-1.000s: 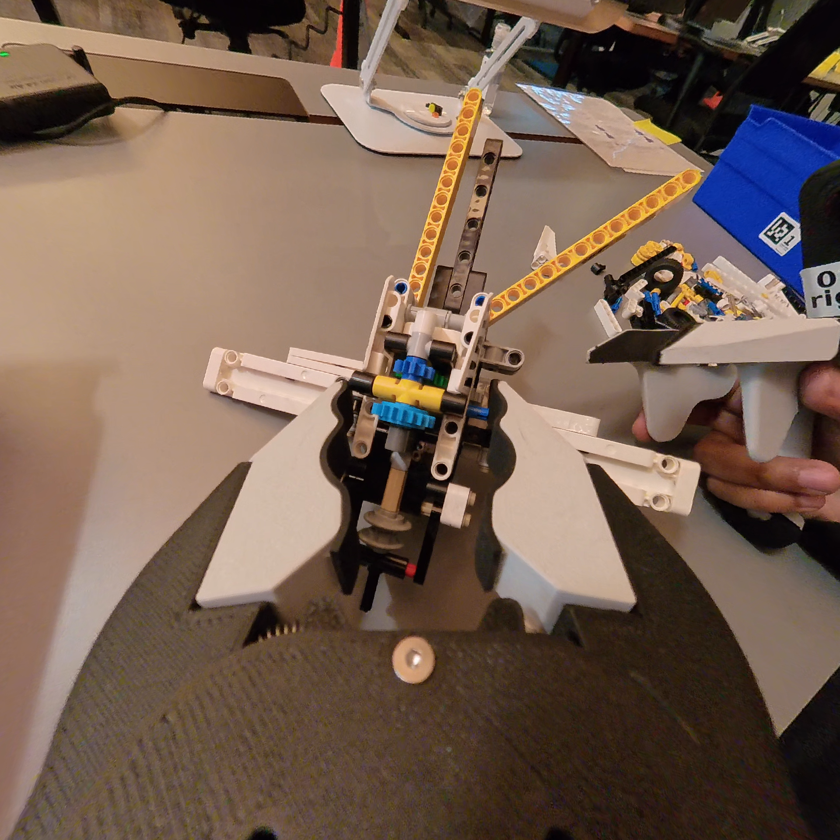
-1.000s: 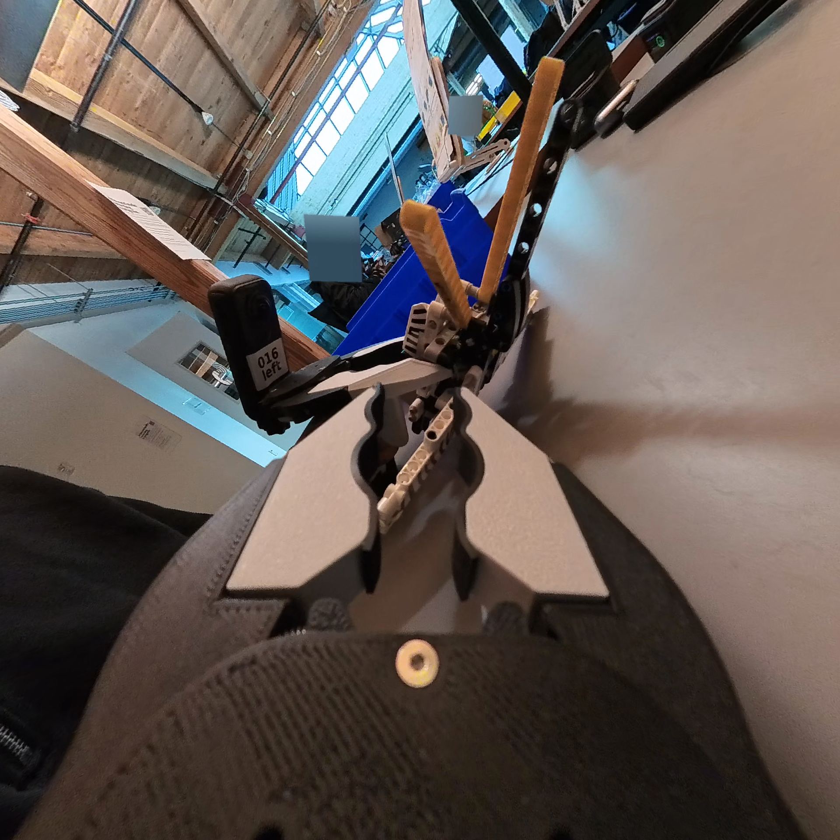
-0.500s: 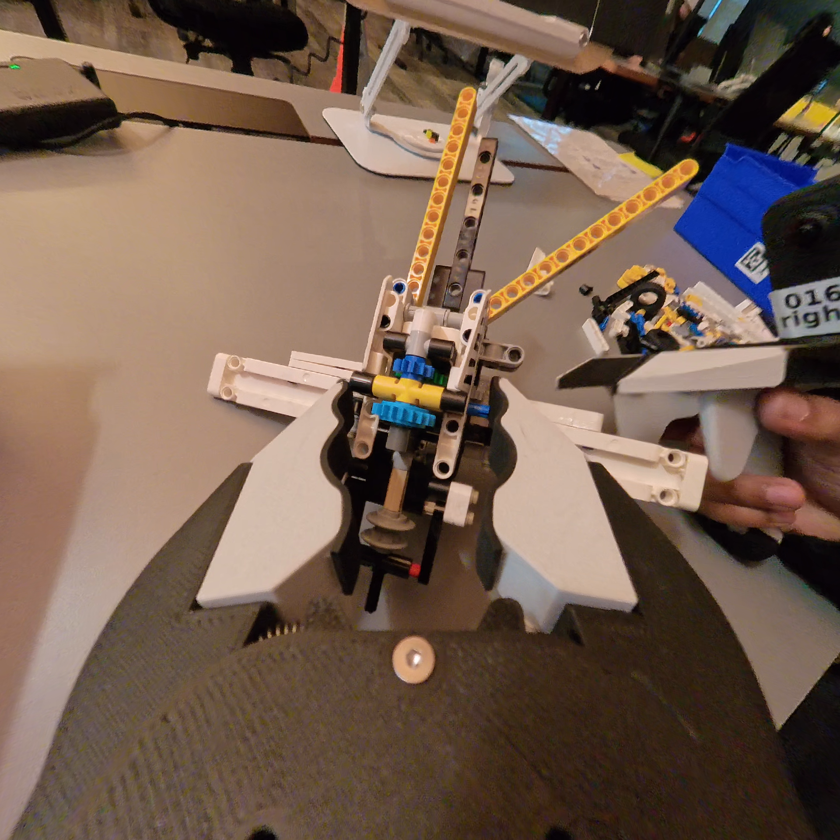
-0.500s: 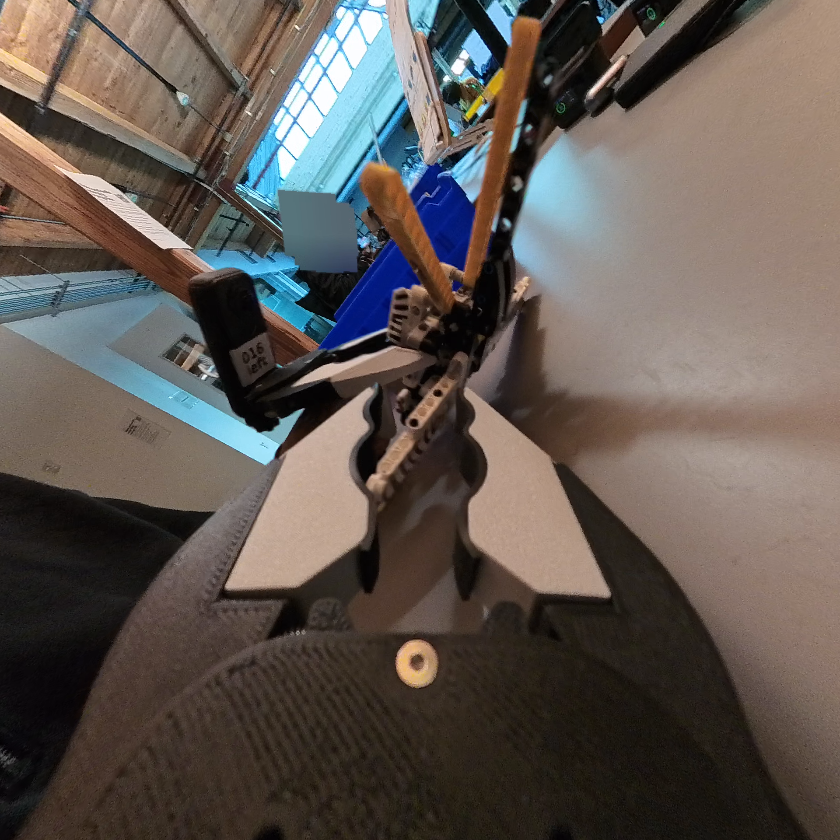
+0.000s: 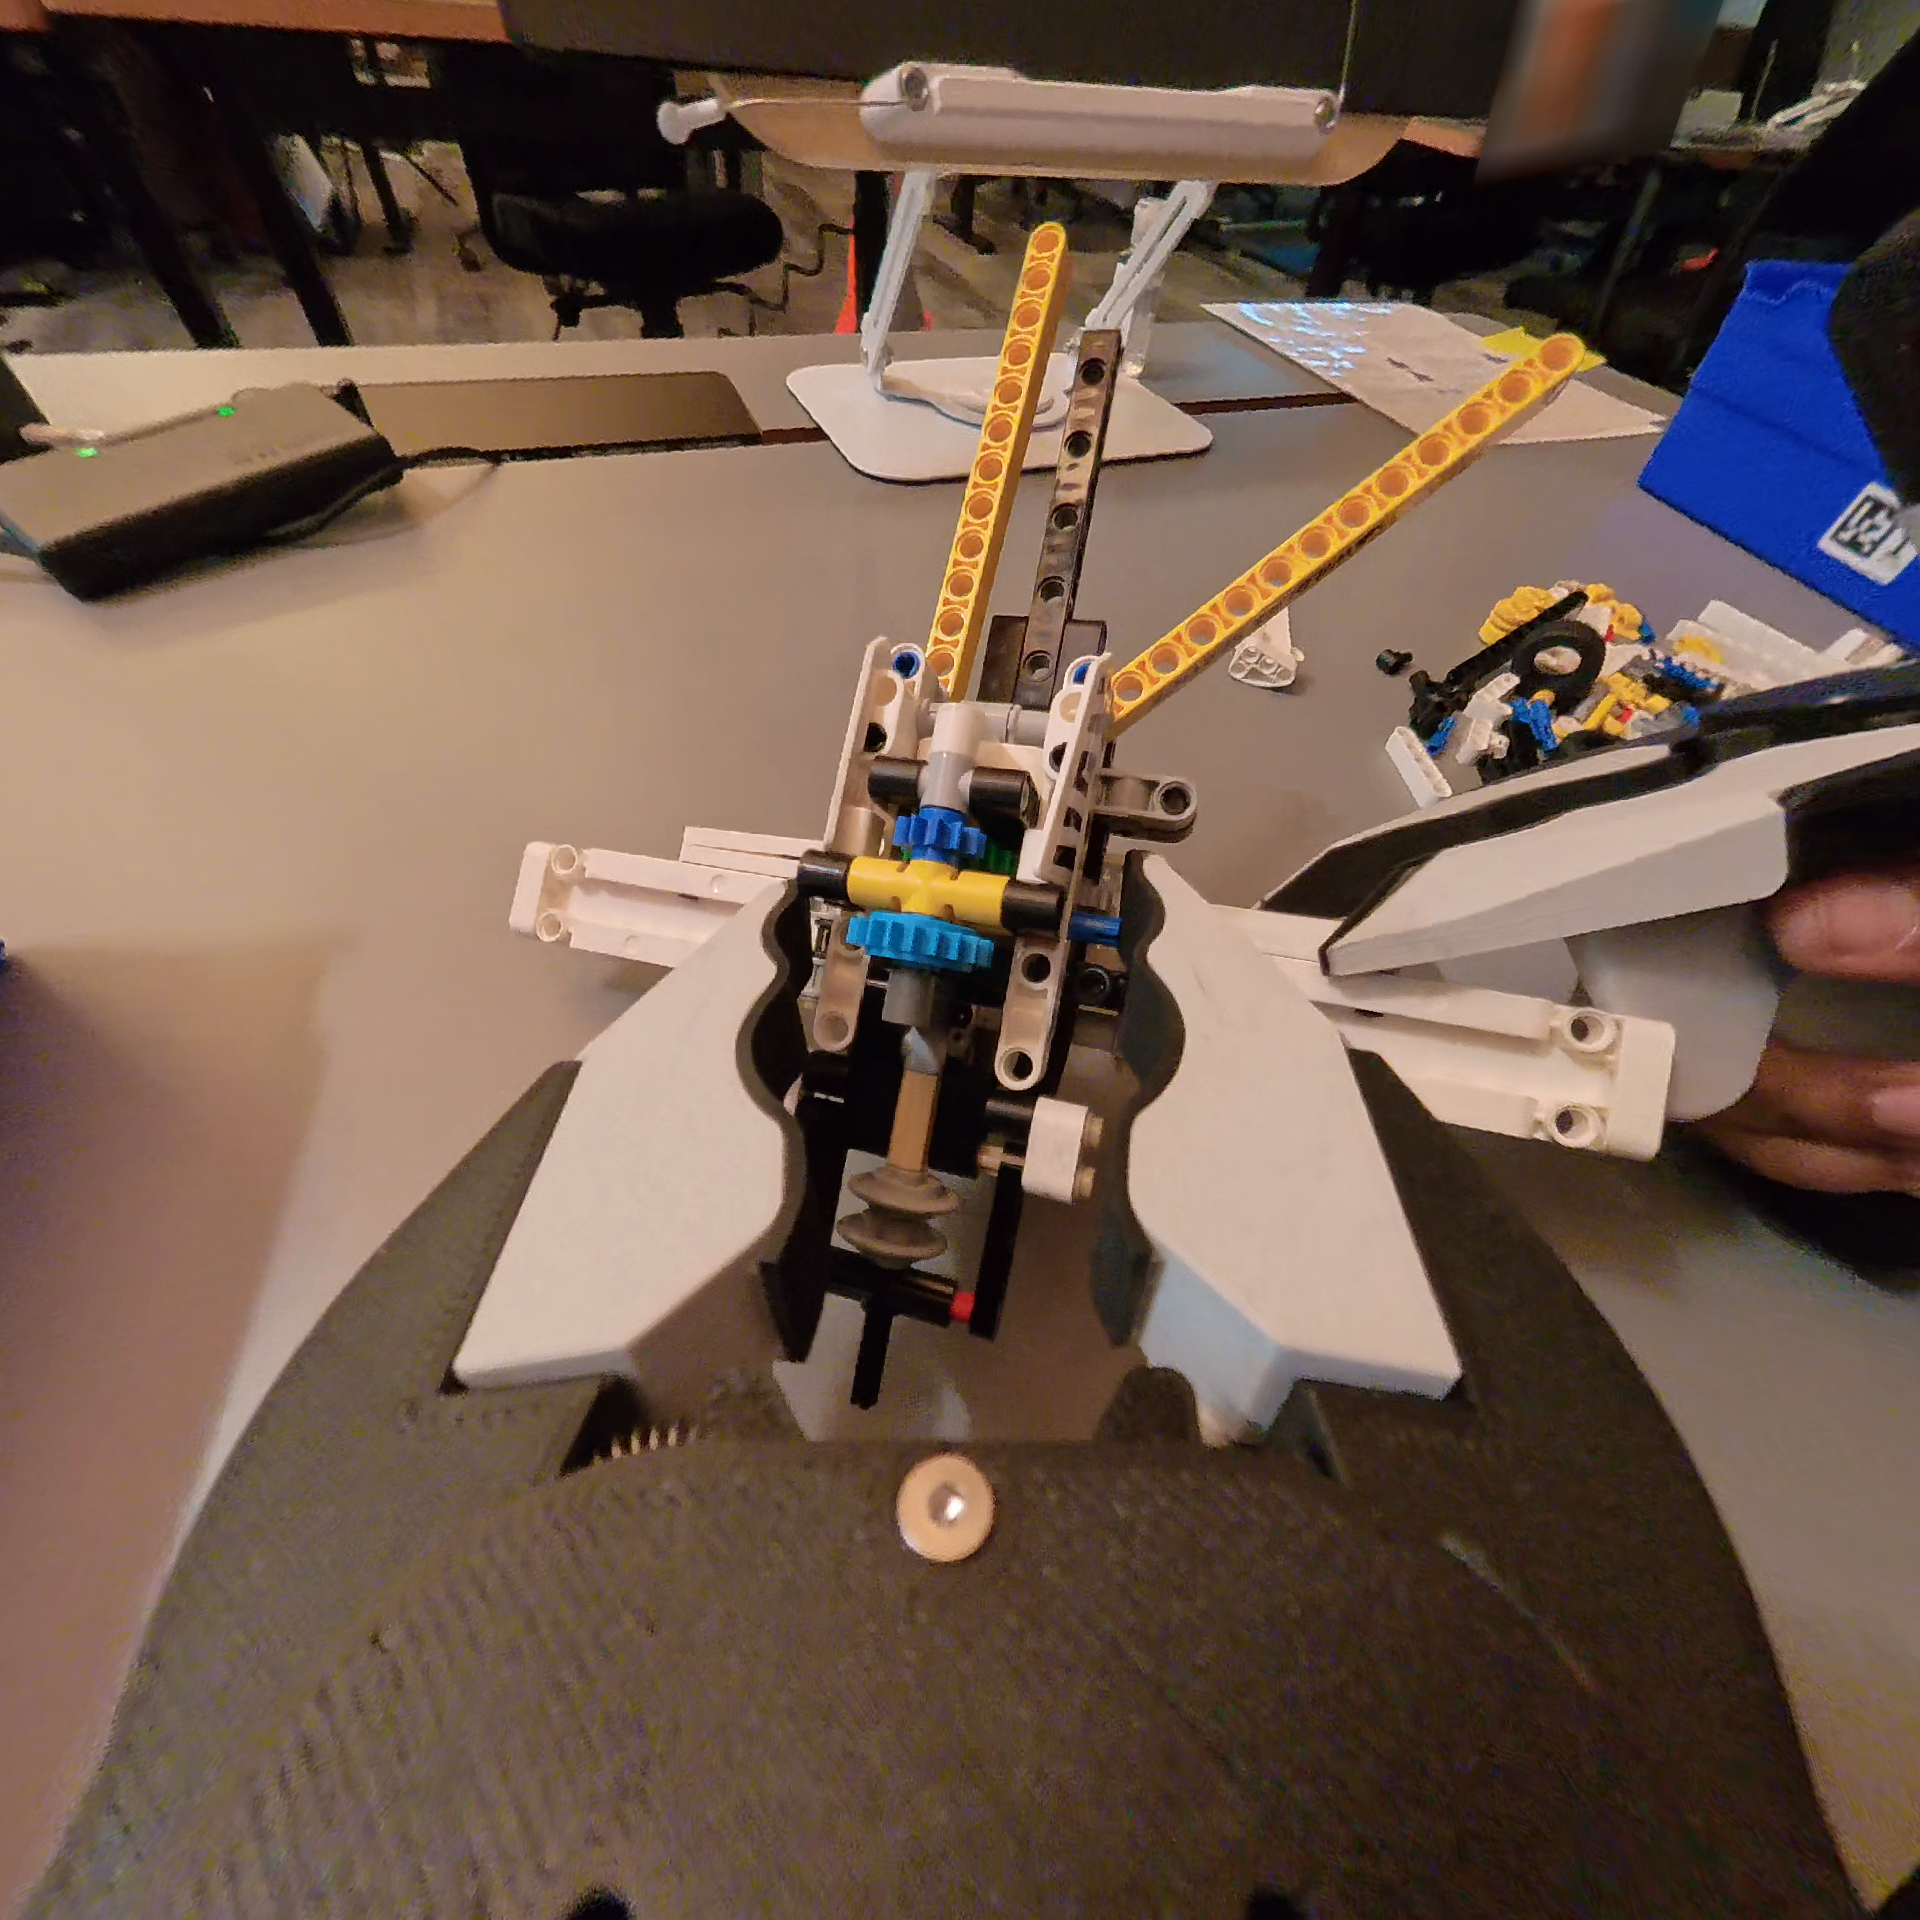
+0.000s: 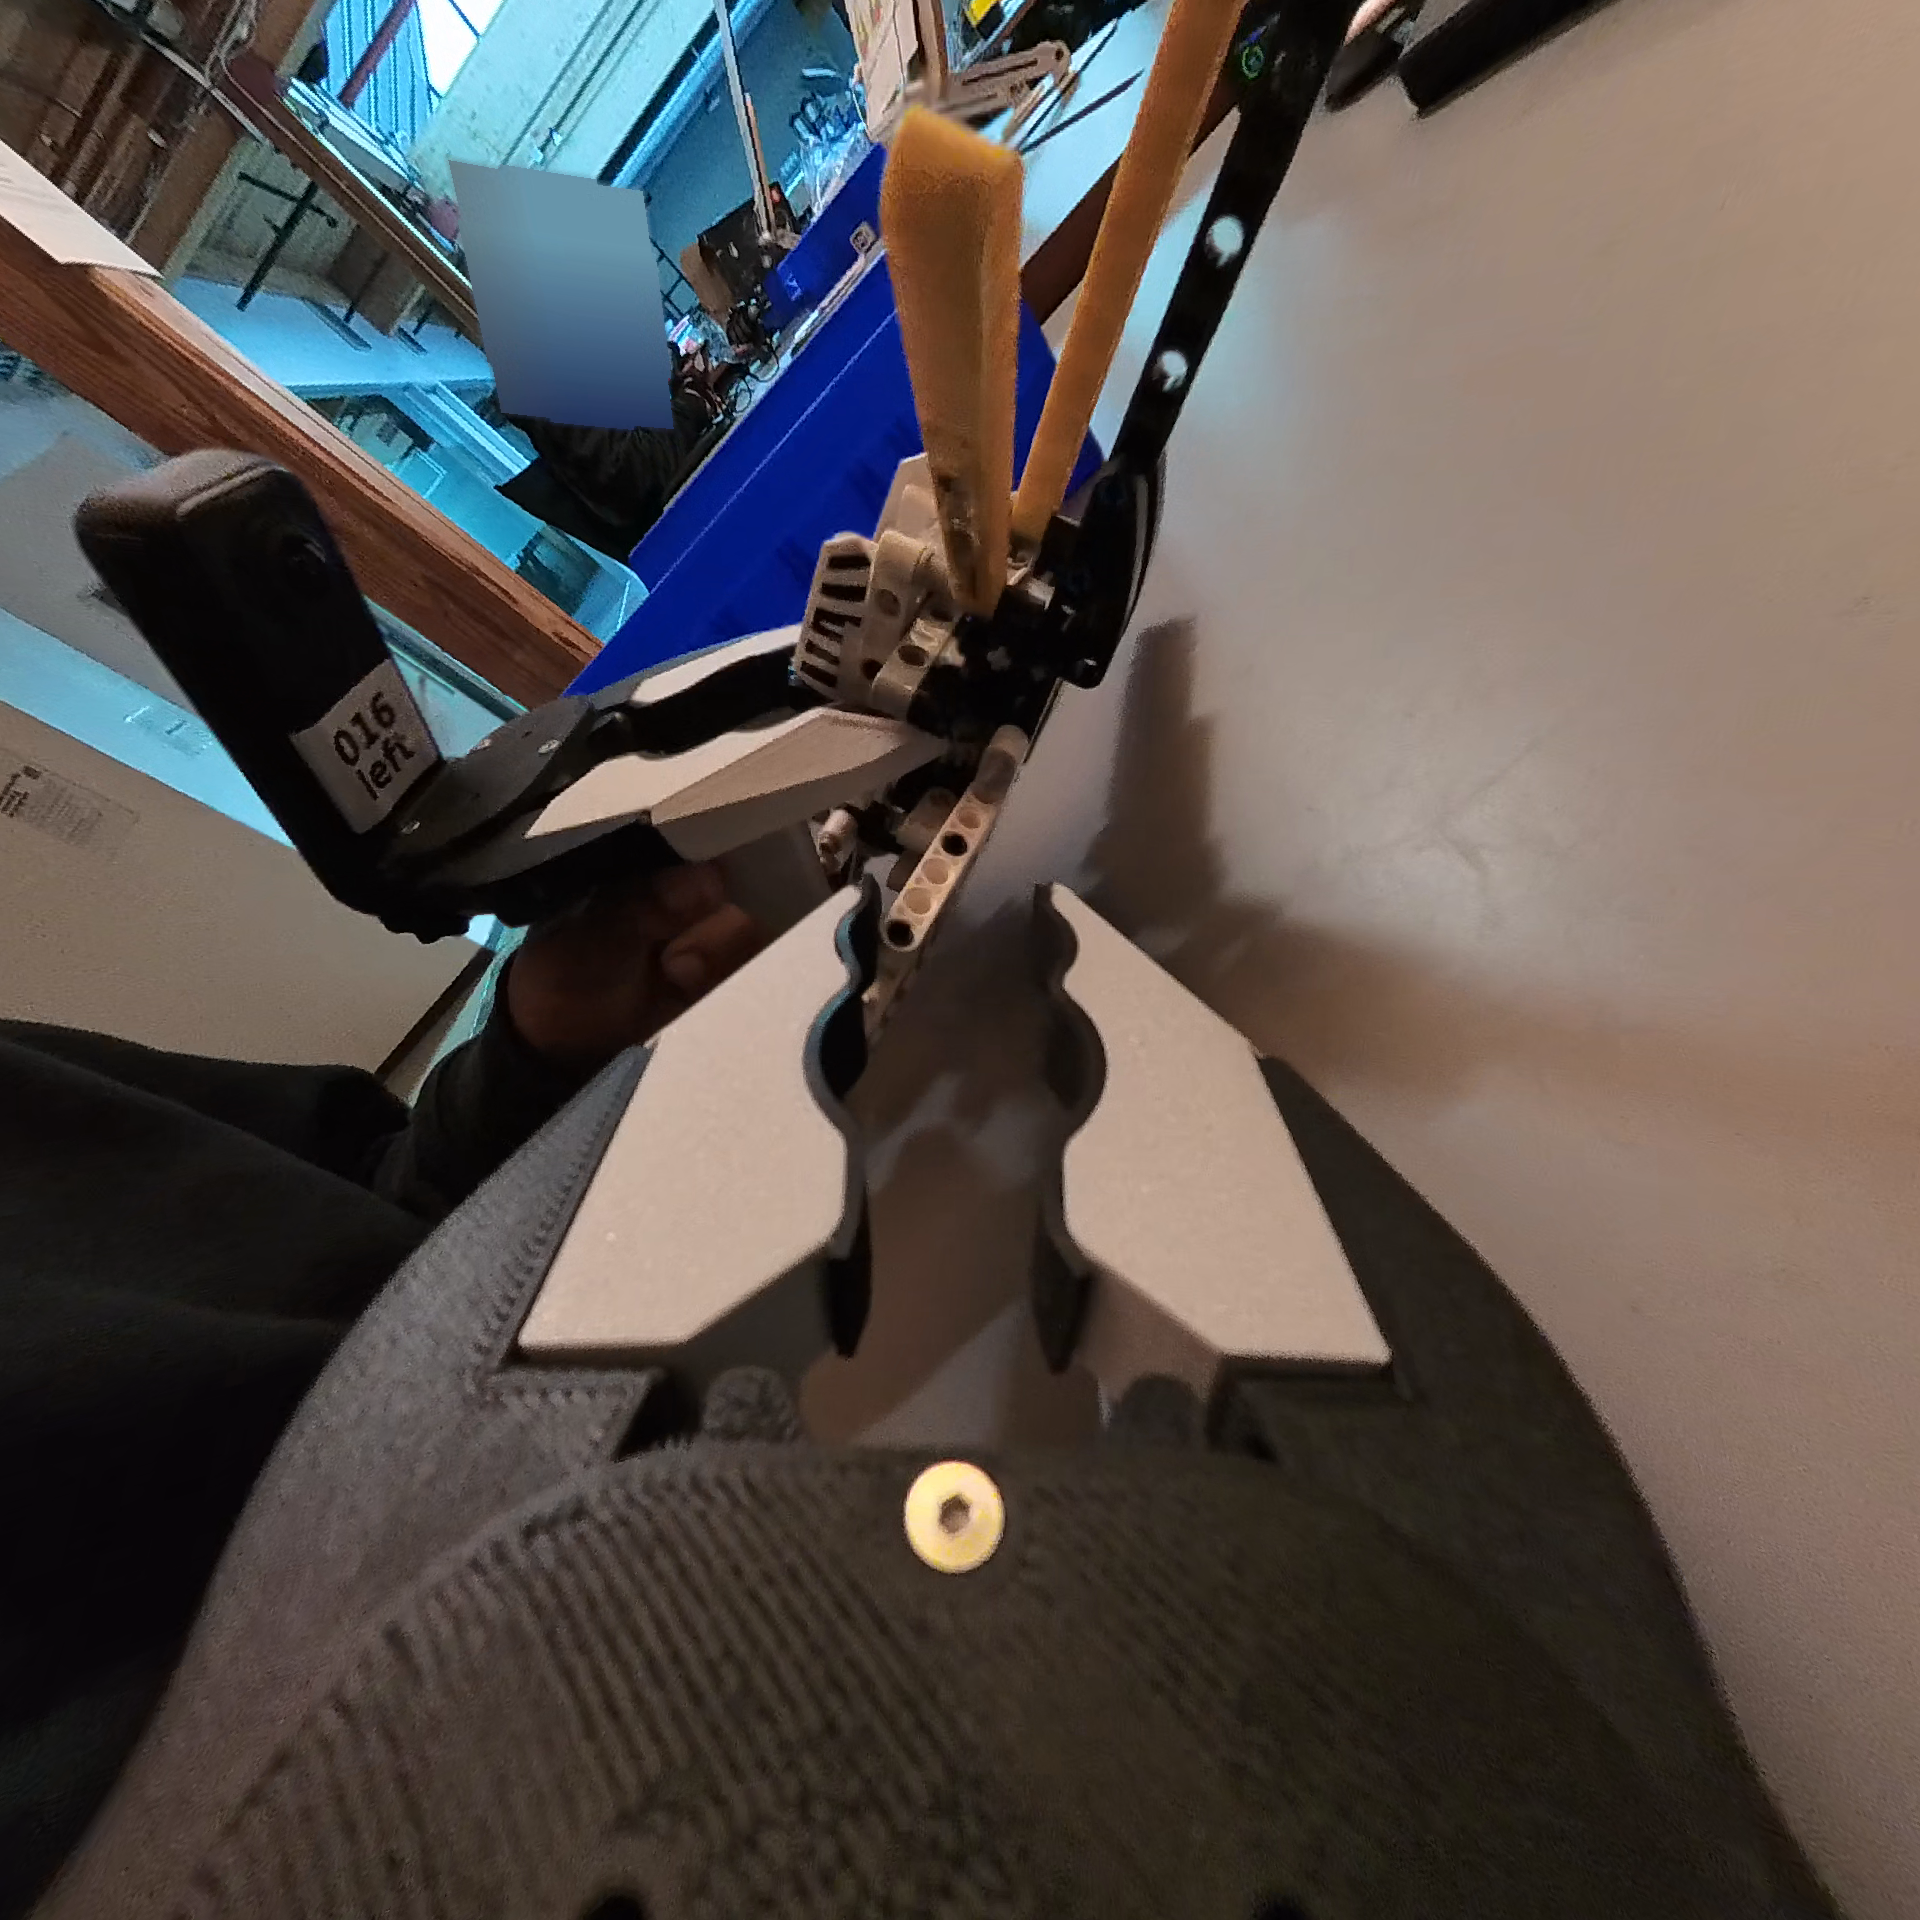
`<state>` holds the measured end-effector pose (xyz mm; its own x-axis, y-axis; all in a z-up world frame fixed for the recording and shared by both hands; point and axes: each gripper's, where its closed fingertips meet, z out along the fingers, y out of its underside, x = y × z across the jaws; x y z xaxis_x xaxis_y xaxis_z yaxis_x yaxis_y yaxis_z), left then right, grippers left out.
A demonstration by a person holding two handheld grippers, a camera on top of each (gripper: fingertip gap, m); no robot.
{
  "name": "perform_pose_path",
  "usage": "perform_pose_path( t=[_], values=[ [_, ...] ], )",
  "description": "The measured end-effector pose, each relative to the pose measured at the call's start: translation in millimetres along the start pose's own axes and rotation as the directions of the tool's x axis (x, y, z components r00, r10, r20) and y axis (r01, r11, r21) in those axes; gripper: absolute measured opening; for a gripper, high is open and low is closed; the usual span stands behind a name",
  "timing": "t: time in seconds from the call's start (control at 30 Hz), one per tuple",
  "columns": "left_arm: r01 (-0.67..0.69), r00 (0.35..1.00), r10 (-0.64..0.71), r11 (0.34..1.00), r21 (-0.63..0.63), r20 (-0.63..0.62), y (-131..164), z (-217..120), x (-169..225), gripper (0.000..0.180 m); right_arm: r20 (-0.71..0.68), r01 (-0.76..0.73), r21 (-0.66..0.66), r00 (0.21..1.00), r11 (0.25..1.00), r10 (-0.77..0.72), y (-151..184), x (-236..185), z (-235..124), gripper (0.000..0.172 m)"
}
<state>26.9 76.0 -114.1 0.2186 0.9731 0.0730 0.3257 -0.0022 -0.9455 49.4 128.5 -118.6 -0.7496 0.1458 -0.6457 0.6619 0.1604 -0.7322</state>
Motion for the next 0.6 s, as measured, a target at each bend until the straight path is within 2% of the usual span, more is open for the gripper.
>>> perform_pose_path(
  t=[0.1, 0.2, 0.27, 0.37, 0.47, 0.6],
  values=[
    [-0.065, 0.997, 0.064, 0.998, 0.006, 0.034, -1, 0, 0, 0.059, 0.013, -0.023, -0.007, 1.000, 1.000, 0.023, 1, 2, -1, 0.028],
    [-0.191, 0.977, 0.190, 0.982, 0.003, 0.100, -2, 0, -2, 0.059, 0.065, -0.056, -0.011, 0.996, 0.998, 0.057, 2, -2, -3, 0.034],
    [-0.227, 0.969, 0.225, 0.974, 0.010, 0.099, -3, 0, 2, 0.059, 0.048, -0.045, -0.031, 0.998, 0.998, 0.046, 6, 0, 0, 0.035],
    [-0.203, 0.977, 0.200, 0.978, 0.044, 0.077, -7, 0, 6, 0.059, 0.020, -0.006, -0.087, 1.000, 0.996, 0.007, 16, 2, 6, 0.032],
    [-0.174, 0.983, 0.170, 0.983, 0.059, 0.069, -9, -2, 4, 0.060, 0.023, 0.024, -0.089, 0.999, 0.996, -0.022, 15, -1, 9, 0.012],
    [-0.164, 0.985, 0.161, 0.986, 0.044, 0.063, -6, -3, 4, 0.059, -0.002, 0.071, -0.093, 0.997, 0.993, -0.072, 13, 1, 9, 0.008]
  ],
)
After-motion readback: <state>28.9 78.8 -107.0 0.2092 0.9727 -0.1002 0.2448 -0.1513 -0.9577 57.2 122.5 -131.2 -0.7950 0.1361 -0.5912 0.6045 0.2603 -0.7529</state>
